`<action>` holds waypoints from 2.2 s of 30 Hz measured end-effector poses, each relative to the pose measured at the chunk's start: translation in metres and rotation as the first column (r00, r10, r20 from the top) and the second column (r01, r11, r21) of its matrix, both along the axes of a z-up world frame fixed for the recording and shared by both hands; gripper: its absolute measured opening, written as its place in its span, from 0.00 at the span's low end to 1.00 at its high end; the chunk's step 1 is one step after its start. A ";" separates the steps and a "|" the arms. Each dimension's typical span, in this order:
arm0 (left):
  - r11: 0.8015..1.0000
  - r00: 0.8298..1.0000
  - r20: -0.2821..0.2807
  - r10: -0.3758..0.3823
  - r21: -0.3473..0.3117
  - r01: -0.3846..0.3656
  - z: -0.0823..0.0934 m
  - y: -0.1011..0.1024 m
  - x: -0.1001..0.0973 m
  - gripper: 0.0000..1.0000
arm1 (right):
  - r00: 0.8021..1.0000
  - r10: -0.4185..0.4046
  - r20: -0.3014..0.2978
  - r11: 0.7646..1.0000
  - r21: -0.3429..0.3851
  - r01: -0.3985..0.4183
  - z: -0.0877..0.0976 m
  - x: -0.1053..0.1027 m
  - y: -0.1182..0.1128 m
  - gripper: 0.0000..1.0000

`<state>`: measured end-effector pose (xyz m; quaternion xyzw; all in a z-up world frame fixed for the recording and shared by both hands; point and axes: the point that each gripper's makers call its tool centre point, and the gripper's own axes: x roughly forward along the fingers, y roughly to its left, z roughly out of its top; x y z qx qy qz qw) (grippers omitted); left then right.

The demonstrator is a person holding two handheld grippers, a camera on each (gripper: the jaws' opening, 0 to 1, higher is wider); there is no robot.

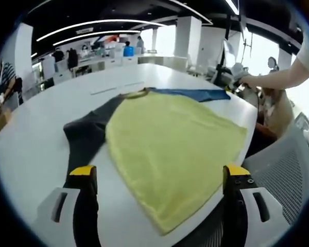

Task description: Fold the garment on the visible template until the final outline fits inside the template.

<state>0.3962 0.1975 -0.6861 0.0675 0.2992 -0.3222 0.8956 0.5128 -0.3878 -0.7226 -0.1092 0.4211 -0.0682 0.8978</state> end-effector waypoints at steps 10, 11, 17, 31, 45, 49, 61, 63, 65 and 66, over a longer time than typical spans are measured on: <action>1.000 1.000 -0.001 0.004 0.018 -0.003 0.001 0.003 0.003 0.99 | 0.999 -0.040 0.035 0.998 0.050 0.039 0.004 0.003 0.000 0.00; 1.000 1.000 0.000 0.002 0.018 -0.002 0.002 0.002 0.004 0.99 | 0.997 -0.051 0.053 0.995 0.086 0.046 0.006 0.004 0.003 0.03; 1.000 1.000 0.002 -0.007 0.014 0.007 0.003 -0.001 0.005 0.99 | 0.993 -0.054 0.109 0.987 0.159 0.036 0.012 0.011 0.007 0.28; 1.000 1.000 0.017 -0.006 0.001 0.006 0.008 -0.002 0.001 0.99 | 0.994 -0.078 0.072 0.972 0.228 0.059 0.006 -0.025 0.038 0.41; 1.000 1.000 0.018 0.000 0.003 0.000 0.009 0.000 -0.002 0.97 | 0.990 -0.132 0.055 0.964 0.238 0.116 -0.007 -0.044 0.037 0.28; 1.000 1.000 0.021 0.006 0.004 -0.006 0.009 0.002 -0.002 0.97 | 0.985 -0.159 0.062 0.961 0.239 0.140 -0.008 -0.045 0.036 0.23; 1.000 1.000 0.014 0.021 0.002 -0.021 0.007 0.005 -0.004 0.96 | 0.975 -0.218 0.050 0.946 0.258 0.198 -0.019 -0.047 0.030 0.15; 1.000 1.000 0.014 0.022 0.004 -0.022 0.007 0.005 -0.004 0.96 | 0.971 -0.232 0.051 0.939 0.272 0.210 -0.019 -0.046 0.029 0.14; 1.000 1.000 0.012 0.022 0.004 -0.022 0.007 0.005 -0.005 0.96 | 0.968 -0.244 0.057 0.937 0.270 0.220 -0.019 -0.048 0.030 0.11; 1.000 1.000 0.012 0.022 0.004 -0.022 0.007 0.005 -0.005 0.96 | 0.968 -0.245 0.060 0.937 0.272 0.221 -0.018 -0.047 0.030 0.10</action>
